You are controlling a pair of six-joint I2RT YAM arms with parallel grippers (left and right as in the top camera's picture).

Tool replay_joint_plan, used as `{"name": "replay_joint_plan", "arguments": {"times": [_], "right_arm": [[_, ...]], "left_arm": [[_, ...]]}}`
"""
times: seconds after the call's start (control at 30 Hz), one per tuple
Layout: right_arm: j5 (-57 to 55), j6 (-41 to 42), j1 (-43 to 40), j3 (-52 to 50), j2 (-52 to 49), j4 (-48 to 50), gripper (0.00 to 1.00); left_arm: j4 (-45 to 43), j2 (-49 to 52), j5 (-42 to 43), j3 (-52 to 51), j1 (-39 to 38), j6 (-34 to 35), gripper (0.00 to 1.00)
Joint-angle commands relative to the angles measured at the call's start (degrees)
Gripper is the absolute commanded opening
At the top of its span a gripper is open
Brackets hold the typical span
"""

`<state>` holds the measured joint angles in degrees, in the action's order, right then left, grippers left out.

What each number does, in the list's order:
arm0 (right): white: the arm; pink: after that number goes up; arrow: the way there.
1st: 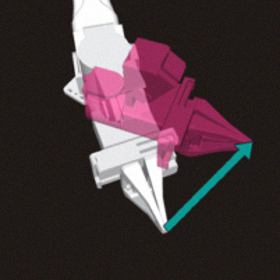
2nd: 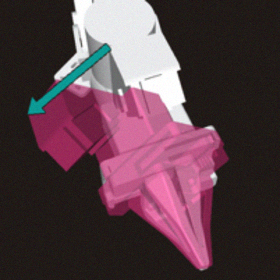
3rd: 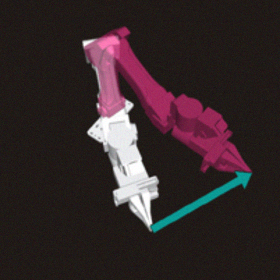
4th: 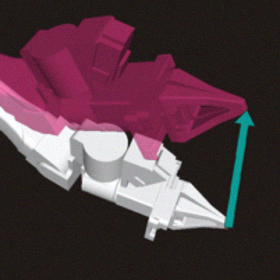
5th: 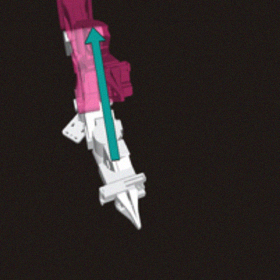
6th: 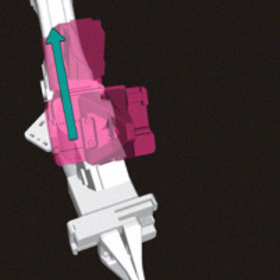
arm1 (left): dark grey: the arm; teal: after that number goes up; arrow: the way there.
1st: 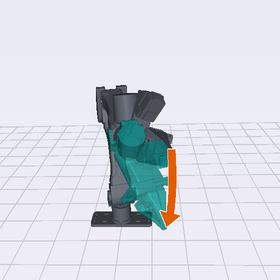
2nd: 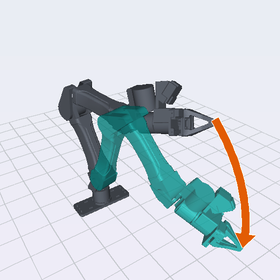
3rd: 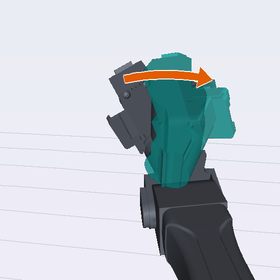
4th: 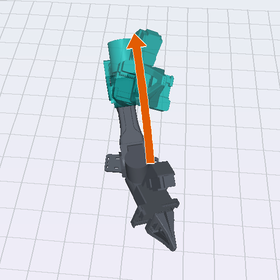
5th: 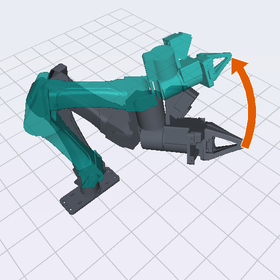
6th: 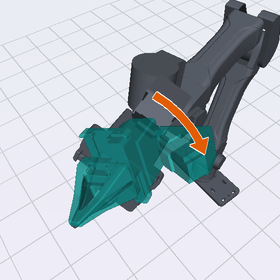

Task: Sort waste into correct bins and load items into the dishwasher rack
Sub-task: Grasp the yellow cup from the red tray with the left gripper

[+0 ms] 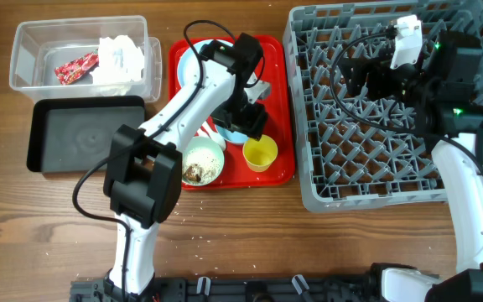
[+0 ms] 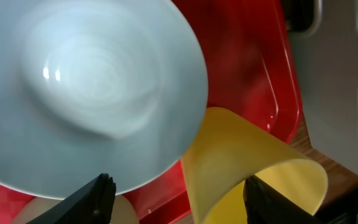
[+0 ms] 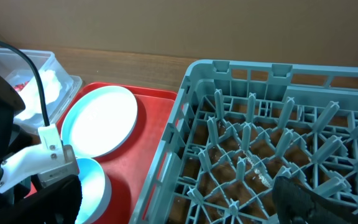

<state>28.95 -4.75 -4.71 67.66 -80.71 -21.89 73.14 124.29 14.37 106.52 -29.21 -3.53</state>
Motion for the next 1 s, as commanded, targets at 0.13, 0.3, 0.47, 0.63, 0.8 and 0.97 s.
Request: {"name": "replay_joint_plan", "arguments": {"times": [0.13, 0.3, 0.47, 0.63, 0.8, 0.97], "right_arm": [[0.7, 0.4, 0.0, 1.2, -0.6, -0.1, 1.00], [0.7, 0.5, 0.0, 1.2, -0.6, -0.2, 1.00], [0.7, 2.1, 0.0, 1.2, -0.6, -0.3, 1.00], [0.8, 4.0, 0.0, 1.2, -0.6, -0.3, 1.00], [7.3, 9.9, 0.5, 1.2, -1.3, 0.1, 1.00], [24.4, 9.8, 3.7, 1.2, -8.3, 6.6, 1.00]], "left_arm": [[2.0, -0.5, 4.2, -0.1, -0.7, 1.0, 0.62], [1.8, -0.5, -5.3, -4.9, -5.1, 7.8, 0.52], [-0.5, -0.8, -5.7, -7.2, -5.1, 8.5, 0.11], [1.8, -2.5, -5.2, -1.0, -4.2, 8.5, 0.04], [-2.3, -5.5, 10.4, 4.2, 2.8, 8.5, 0.04], [-14.3, -5.4, 44.9, 4.2, 13.4, 5.3, 0.04]]}}
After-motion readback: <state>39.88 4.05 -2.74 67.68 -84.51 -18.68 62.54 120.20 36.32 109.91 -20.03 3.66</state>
